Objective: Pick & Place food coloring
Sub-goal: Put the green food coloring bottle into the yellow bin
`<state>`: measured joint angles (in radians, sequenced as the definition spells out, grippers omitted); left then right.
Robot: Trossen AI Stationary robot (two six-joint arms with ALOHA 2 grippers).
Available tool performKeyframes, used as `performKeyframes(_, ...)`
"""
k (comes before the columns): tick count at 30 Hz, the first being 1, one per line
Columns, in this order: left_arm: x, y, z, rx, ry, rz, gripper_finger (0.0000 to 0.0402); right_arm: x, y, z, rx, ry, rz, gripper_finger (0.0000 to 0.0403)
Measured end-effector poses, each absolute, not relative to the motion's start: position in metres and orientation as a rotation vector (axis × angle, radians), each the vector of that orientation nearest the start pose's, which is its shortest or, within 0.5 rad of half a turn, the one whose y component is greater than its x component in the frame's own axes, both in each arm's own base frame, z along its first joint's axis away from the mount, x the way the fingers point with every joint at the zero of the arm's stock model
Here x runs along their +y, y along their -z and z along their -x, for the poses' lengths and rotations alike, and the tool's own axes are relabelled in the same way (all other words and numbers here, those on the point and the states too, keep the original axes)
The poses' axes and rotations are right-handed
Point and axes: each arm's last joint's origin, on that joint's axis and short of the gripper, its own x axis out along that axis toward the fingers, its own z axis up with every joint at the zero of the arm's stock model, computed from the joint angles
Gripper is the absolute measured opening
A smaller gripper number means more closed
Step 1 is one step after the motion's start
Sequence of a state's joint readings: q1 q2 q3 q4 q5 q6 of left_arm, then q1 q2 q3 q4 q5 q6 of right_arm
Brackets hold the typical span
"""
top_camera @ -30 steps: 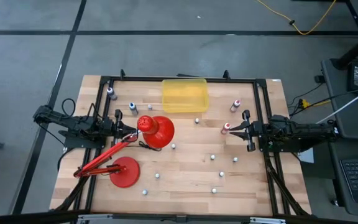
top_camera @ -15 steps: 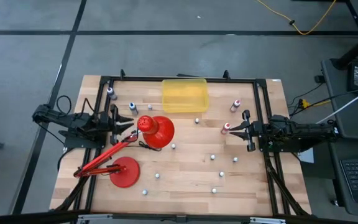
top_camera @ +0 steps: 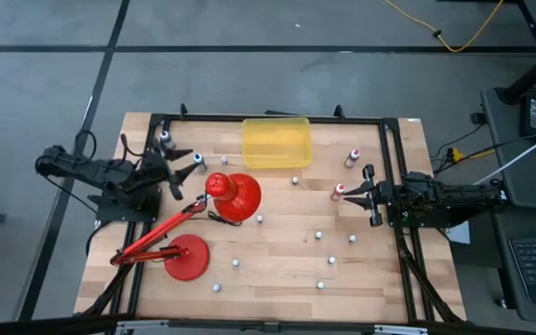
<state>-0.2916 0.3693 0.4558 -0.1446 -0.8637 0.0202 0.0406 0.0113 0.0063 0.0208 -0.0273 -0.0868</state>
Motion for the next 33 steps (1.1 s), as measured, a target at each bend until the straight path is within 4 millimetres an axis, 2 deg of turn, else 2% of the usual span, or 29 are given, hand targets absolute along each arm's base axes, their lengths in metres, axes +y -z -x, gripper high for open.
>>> performKeyframes(9,-0.006,-0.313,-0.129,0.202,-0.717,-0.114,0.0263,0.005,-0.167,-0.098,-0.019,-0.067,0.087,0.0056)
performKeyframes(15,0.012,-0.32,-0.156,0.343,-0.798,-0.039,0.0278,0.005,-0.167,-0.098,-0.019,-0.067,0.087,0.0056)
performKeyframes(23,0.048,-0.297,-0.187,0.604,-0.766,0.091,0.0279,0.005,-0.167,-0.098,-0.019,-0.067,0.087,0.0056)
performKeyframes(33,0.081,-0.267,-0.203,0.776,-0.814,0.217,0.0279,0.005,-0.167,-0.098,-0.019,-0.067,0.087,0.0056)
